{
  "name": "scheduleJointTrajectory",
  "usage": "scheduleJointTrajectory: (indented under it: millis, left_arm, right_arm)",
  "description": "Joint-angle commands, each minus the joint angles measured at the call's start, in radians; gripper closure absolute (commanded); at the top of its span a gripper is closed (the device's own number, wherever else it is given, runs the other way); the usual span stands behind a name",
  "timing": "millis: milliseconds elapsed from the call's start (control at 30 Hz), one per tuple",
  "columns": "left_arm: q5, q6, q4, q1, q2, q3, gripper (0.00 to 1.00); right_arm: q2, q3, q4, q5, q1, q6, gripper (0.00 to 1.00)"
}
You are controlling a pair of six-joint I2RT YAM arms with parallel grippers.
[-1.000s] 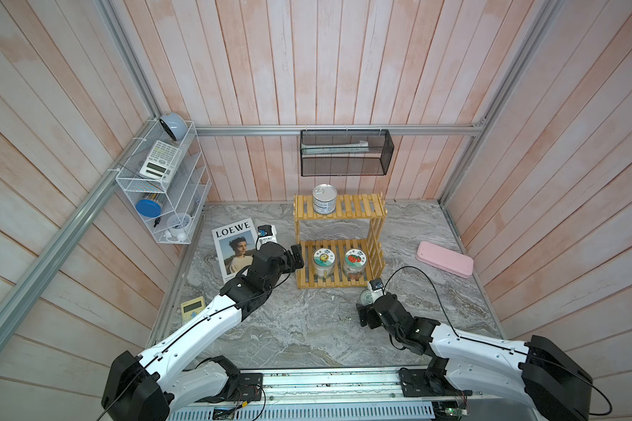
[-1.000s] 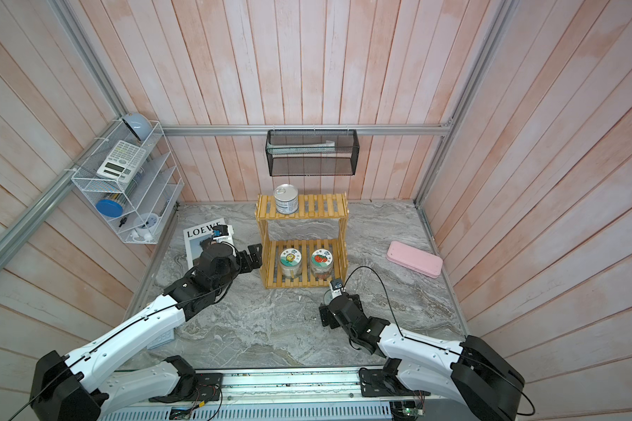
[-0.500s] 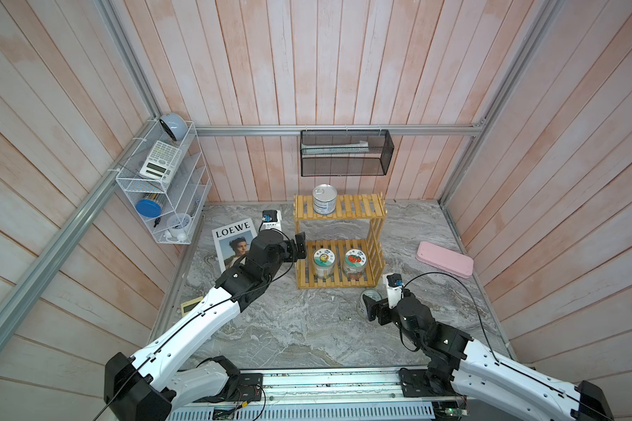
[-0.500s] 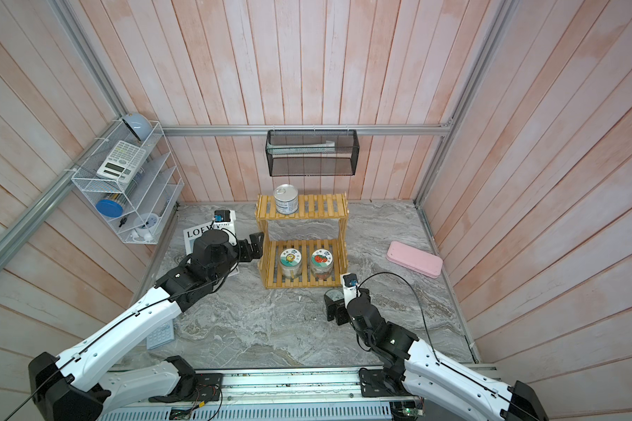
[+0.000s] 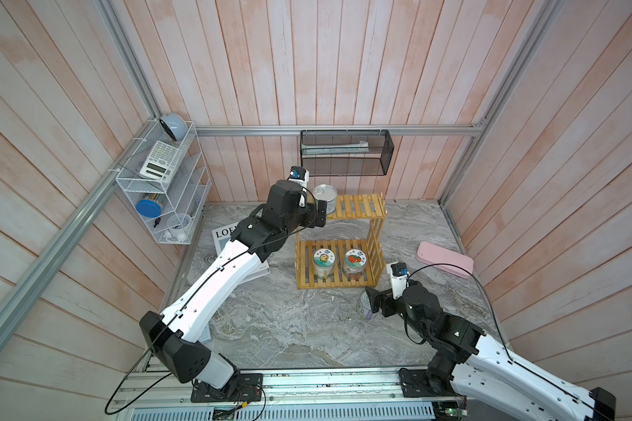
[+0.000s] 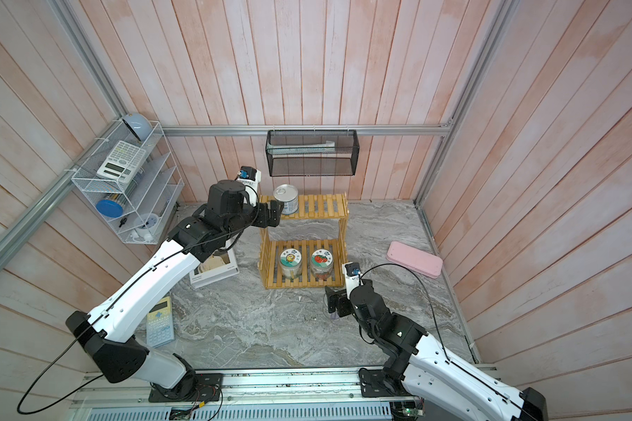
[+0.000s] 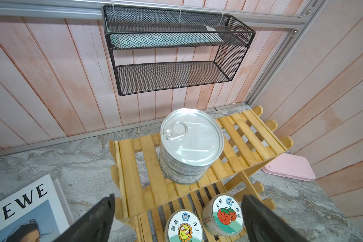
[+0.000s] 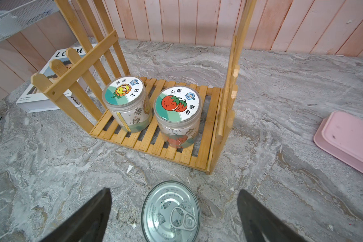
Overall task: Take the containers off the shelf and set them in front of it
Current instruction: 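Pick up a container from the shelf.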
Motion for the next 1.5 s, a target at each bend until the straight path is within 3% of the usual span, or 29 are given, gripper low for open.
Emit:
scheduleJointTrajectory:
  millis: [0,167,733,1467]
  left_arm:
    - [-0.048,0.033,-0.127,-0.011,0.064,0.104,0.0]
    - [-0.13,0.029,-0.216,-0.036,0.171,0.261,0.0]
    - [-0.2,-0.041,-0.363,-0.068,0.389,0.592,0.0]
    - [-0.266,-0.081,-0.371,-0.088,0.483,0.656,0.0]
  right_arm:
    - [-0.01,0.029,-0.053,-0.051,-0.032,0.016,0.02]
    - [-0.022,0.014,-0.057,-0.102,-0.079,0.037,0.02]
    - [-0.027,-0.002,-0.049,-0.141,-0.123,0.055,0.02]
    - [-0.032,-0.018,-0.043,-0.162,-0.143,0.066,0.02]
